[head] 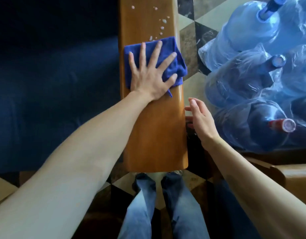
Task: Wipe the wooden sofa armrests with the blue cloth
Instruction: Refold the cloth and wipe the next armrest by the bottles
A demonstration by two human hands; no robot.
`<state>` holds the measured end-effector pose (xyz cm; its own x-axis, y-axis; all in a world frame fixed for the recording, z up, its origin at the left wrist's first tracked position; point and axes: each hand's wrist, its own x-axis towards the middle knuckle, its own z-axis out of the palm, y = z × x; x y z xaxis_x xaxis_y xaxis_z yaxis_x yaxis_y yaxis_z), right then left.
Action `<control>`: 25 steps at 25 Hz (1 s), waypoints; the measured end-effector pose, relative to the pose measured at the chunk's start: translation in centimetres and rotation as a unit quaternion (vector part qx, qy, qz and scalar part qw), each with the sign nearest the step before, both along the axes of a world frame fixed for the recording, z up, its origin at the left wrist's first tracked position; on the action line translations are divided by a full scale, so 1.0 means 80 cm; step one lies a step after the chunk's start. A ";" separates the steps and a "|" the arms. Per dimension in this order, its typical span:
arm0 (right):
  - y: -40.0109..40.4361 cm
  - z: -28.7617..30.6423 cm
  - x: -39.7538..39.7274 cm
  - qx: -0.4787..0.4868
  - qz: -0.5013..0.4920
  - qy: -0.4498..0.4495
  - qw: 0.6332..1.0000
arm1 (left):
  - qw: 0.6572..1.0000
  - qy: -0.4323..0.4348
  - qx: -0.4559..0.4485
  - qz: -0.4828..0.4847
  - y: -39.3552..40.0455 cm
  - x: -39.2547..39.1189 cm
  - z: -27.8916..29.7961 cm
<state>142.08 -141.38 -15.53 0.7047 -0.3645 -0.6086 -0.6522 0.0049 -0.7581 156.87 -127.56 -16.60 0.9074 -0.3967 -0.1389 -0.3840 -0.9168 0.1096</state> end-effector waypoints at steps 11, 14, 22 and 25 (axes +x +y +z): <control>0.017 0.001 -0.006 -0.201 0.043 -0.128 0.970 | 0.997 0.036 0.028 -0.066 0.061 -0.267 0.017; 0.019 -0.011 -0.019 -0.231 0.024 -0.112 0.966 | 0.999 0.020 -0.017 -0.047 0.017 -0.129 0.012; 0.031 -0.009 0.015 -0.435 0.325 -0.240 0.804 | 0.999 0.021 -0.022 -0.033 -0.012 0.178 0.004; 0.024 -0.003 0.097 -0.367 0.066 -0.149 0.916 | 0.977 -0.020 -0.016 -0.212 0.058 0.056 0.002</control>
<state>149.84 -139.49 -15.80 0.8673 -0.4978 -0.0075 -0.3736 -0.6408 -0.6706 161.35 -122.90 -16.44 0.6648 -0.7417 -0.0885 -0.7332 -0.6706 0.1124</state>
